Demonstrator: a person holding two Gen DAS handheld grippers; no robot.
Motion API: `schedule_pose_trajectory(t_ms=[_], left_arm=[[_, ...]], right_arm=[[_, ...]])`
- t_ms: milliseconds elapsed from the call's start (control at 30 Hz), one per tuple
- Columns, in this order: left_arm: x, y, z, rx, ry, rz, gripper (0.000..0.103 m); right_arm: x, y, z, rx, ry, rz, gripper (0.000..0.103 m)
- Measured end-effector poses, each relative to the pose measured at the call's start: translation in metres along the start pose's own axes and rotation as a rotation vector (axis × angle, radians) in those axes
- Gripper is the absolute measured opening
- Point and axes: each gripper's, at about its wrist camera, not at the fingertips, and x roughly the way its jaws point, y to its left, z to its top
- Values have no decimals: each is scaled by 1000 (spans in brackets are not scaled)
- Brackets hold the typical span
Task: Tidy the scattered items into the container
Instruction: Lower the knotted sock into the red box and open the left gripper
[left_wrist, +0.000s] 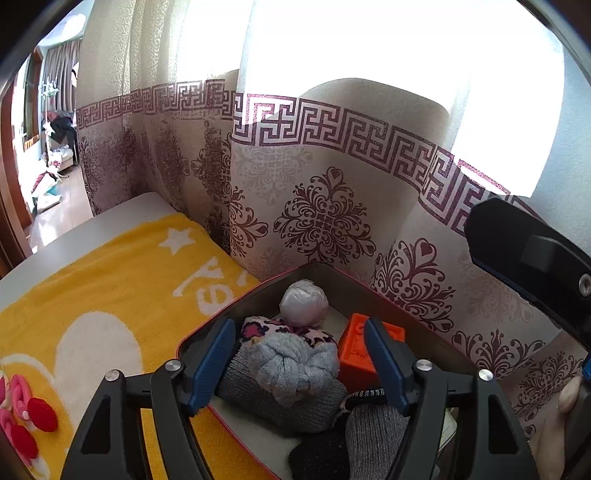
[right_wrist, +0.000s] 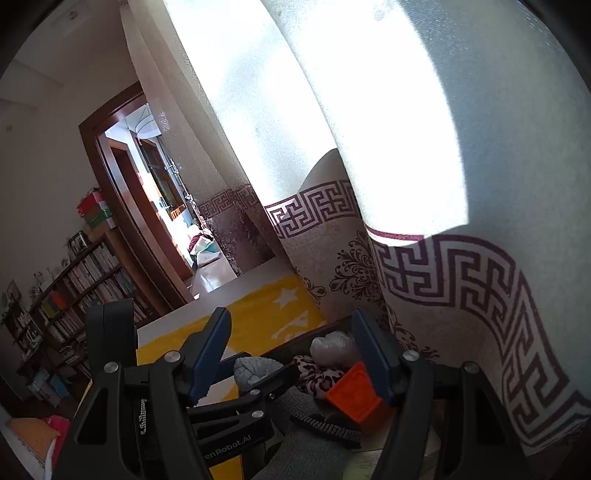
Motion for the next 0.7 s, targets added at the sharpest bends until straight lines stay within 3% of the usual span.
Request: schedule_pose_trajectory(t_ms=[367,700], left_arm=[[-13,47,-21,-119,5,60,88],[-56,89,-51,-195,-28,141,88]], right_arm=[[5,-2,-2,33,20,-10,72],[8,44,-16,-26,55,51,72]])
